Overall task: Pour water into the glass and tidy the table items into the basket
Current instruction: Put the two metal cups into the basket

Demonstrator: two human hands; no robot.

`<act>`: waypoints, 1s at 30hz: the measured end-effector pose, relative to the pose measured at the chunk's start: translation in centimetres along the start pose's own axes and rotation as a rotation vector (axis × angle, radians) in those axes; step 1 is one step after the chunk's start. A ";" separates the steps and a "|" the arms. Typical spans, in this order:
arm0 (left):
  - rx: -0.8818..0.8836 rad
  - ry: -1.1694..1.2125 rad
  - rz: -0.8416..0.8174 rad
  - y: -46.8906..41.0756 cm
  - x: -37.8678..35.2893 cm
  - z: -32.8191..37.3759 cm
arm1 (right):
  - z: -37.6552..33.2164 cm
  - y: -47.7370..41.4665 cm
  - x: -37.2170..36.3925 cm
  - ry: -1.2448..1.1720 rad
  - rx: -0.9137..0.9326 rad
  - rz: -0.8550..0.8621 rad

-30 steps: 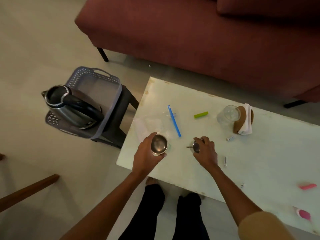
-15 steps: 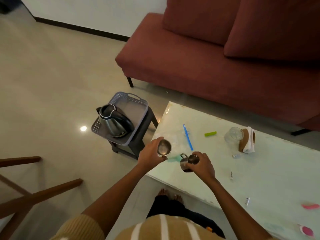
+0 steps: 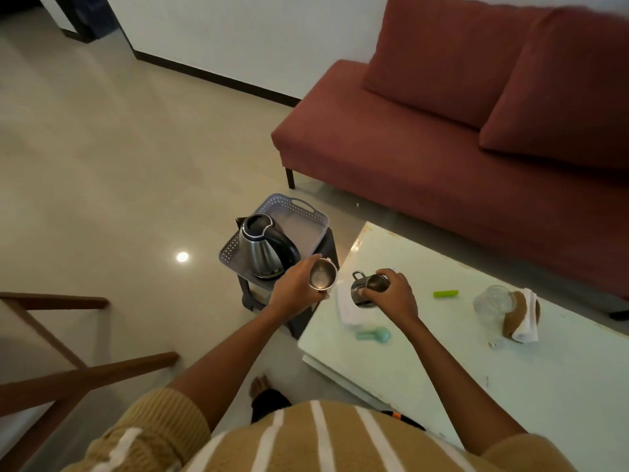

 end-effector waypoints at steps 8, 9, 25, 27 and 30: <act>-0.045 0.068 -0.012 -1.1 7.2 -9.0 | -6.5 -2.9 -8.2 -0.071 -0.077 0.161; -0.042 0.087 -0.014 -1.2 8.3 -10.1 | -7.2 -3.2 -9.0 -0.086 -0.092 0.183; -0.113 0.231 -0.057 -7.5 16.0 -15.6 | -10.1 -9.2 -11.2 -0.118 -0.228 0.357; -0.116 0.221 -0.074 -8.9 16.2 -16.0 | -9.7 -10.8 -11.0 -0.120 -0.257 0.361; -0.127 0.182 -0.111 -11.7 16.4 -16.3 | -9.2 -13.9 -10.9 -0.116 -0.298 0.359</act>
Point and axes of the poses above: each hand's wrist, its own y-axis away from the middle knuckle, its own x-axis out of the back of the hand, z = x × y, the point moved 9 cm from there along -y, towards the middle knuckle, and after that the axes turned 7 degrees about -z, right-handed, at the moved point
